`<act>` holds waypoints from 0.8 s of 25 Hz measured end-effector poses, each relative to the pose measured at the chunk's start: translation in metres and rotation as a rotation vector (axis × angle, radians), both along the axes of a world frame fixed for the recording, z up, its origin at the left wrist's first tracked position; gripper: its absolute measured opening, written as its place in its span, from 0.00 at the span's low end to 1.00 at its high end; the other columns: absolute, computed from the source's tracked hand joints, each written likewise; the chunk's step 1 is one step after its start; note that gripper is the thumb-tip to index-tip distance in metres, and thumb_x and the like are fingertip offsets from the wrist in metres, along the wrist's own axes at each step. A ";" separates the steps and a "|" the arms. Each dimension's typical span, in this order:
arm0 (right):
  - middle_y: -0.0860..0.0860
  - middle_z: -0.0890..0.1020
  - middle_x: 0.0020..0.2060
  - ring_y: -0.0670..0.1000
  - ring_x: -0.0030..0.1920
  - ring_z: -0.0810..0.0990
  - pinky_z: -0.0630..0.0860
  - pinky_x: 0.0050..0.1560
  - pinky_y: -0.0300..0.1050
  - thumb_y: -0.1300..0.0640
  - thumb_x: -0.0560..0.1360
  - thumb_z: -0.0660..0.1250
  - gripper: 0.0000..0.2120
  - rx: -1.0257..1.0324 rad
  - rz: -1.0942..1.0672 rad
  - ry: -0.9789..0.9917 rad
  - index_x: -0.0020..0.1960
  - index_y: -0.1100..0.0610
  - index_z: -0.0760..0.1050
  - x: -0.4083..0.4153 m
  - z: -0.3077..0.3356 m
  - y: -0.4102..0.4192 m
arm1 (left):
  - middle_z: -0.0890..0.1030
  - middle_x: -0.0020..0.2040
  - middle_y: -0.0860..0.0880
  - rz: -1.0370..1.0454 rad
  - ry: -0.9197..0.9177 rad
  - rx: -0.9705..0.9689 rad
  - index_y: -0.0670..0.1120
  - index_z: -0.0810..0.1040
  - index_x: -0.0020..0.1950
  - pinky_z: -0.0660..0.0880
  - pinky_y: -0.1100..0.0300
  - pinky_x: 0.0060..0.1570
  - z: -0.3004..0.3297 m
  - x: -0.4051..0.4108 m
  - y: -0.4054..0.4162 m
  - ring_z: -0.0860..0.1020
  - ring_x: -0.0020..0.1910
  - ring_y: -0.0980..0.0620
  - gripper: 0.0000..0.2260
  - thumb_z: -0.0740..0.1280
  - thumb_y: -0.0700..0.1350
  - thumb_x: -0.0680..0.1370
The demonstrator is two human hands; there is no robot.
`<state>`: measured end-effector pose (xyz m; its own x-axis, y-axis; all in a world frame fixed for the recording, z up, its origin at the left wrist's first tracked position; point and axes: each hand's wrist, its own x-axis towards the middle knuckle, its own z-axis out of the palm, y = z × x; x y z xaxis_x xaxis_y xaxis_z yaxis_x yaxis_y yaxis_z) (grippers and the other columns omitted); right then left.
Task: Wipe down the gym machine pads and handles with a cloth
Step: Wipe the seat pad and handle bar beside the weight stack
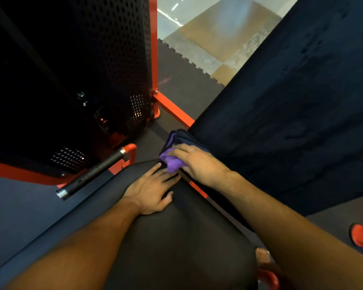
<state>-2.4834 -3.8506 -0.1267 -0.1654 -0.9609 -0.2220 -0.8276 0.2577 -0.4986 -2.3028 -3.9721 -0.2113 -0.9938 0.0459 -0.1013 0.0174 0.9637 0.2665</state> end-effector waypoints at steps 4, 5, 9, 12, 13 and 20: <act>0.53 0.54 0.81 0.48 0.79 0.52 0.49 0.76 0.36 0.65 0.81 0.58 0.30 0.044 -0.163 -0.200 0.81 0.60 0.56 0.022 -0.040 -0.022 | 0.75 0.74 0.45 -0.024 0.068 0.044 0.46 0.74 0.76 0.56 0.45 0.80 -0.007 0.002 -0.001 0.67 0.78 0.45 0.26 0.59 0.54 0.80; 0.55 0.58 0.80 0.45 0.78 0.54 0.47 0.74 0.29 0.70 0.77 0.60 0.32 0.048 -0.201 -0.250 0.79 0.64 0.59 0.023 -0.049 -0.028 | 0.77 0.72 0.45 -0.026 0.081 0.058 0.46 0.76 0.74 0.58 0.45 0.79 -0.011 0.002 -0.003 0.69 0.76 0.45 0.25 0.59 0.53 0.79; 0.51 0.70 0.74 0.46 0.73 0.68 0.59 0.68 0.27 0.71 0.76 0.63 0.32 0.112 -0.382 -0.492 0.78 0.54 0.65 0.016 -0.068 -0.026 | 0.82 0.66 0.45 0.019 0.148 0.088 0.43 0.82 0.67 0.61 0.47 0.78 -0.023 0.006 -0.006 0.77 0.69 0.46 0.23 0.61 0.51 0.77; 0.47 0.70 0.74 0.45 0.74 0.68 0.63 0.72 0.36 0.66 0.80 0.64 0.29 0.167 -0.477 -0.611 0.78 0.48 0.66 0.017 -0.075 -0.007 | 0.83 0.63 0.45 0.040 0.152 0.116 0.43 0.83 0.64 0.63 0.47 0.77 -0.021 0.006 -0.006 0.79 0.66 0.46 0.21 0.62 0.50 0.76; 0.46 0.69 0.75 0.45 0.74 0.67 0.63 0.75 0.40 0.64 0.80 0.64 0.28 0.163 -0.505 -0.630 0.78 0.47 0.66 0.018 -0.075 -0.003 | 0.83 0.62 0.44 0.050 0.148 0.132 0.44 0.83 0.63 0.66 0.46 0.76 -0.019 0.005 -0.006 0.79 0.64 0.46 0.21 0.62 0.50 0.76; 0.45 0.69 0.75 0.44 0.76 0.64 0.53 0.69 0.25 0.64 0.80 0.66 0.29 0.156 -0.601 -0.559 0.78 0.51 0.66 0.035 -0.064 0.048 | 0.77 0.57 0.44 0.061 0.175 0.162 0.43 0.80 0.58 0.65 0.53 0.73 -0.009 -0.001 -0.007 0.77 0.56 0.43 0.15 0.65 0.46 0.74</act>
